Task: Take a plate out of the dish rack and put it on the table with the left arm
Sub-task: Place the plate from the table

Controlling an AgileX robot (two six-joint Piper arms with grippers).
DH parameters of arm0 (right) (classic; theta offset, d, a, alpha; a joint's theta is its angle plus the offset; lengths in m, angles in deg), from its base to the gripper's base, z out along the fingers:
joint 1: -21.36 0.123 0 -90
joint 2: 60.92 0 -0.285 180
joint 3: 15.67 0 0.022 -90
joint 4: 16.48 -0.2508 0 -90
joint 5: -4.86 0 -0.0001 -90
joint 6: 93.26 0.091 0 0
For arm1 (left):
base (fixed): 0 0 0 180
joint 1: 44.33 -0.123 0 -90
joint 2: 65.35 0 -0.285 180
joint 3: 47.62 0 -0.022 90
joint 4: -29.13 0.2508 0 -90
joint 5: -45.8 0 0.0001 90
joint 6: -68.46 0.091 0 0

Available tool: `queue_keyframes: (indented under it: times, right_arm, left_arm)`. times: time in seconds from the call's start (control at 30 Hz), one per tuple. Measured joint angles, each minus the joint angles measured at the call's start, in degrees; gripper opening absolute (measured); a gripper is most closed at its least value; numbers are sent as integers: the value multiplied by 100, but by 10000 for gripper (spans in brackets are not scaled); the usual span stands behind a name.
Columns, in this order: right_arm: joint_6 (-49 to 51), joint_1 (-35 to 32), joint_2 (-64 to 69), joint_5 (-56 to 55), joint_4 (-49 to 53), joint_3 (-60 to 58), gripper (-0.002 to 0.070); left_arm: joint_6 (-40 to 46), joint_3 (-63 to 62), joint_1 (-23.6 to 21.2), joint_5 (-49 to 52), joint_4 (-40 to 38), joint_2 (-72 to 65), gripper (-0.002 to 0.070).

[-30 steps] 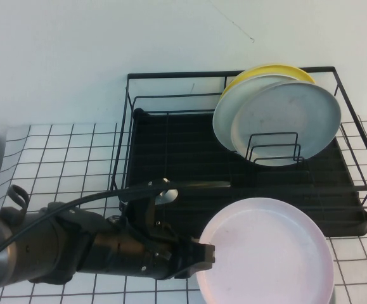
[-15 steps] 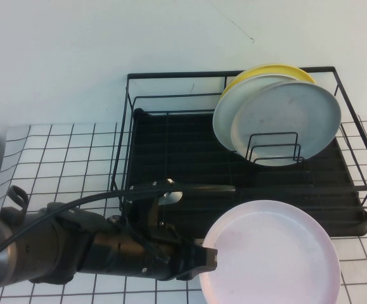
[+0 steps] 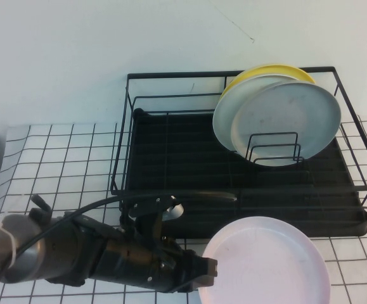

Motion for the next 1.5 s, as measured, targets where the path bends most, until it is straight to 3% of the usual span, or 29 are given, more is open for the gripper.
queue_keyframes:
  times: [0.3,0.6,0.87,1.13,1.4,1.5]
  right_arm:
    - [0,0,0,0,0,0,-3]
    - [0,0,0,0,0,0,-3]
    - [0,0,0,0,0,0,-3]
    - [0,0,0,0,0,0,-3]
    - [0,0,0,0,0,0,-3]
    - [0,0,0,0,0,0,-3]
  left_arm:
    - [421,-274,0,232,101,-27,43]
    - [445,-450,0,462,335,-27,237]
    - [425,-450,0,471,422,-27,267]
    - [463,-450,0,483,574,-27,430]
    - [450,-450,0,507,760,-27,468]
    - [450,-450,0,560,871,-27,512]
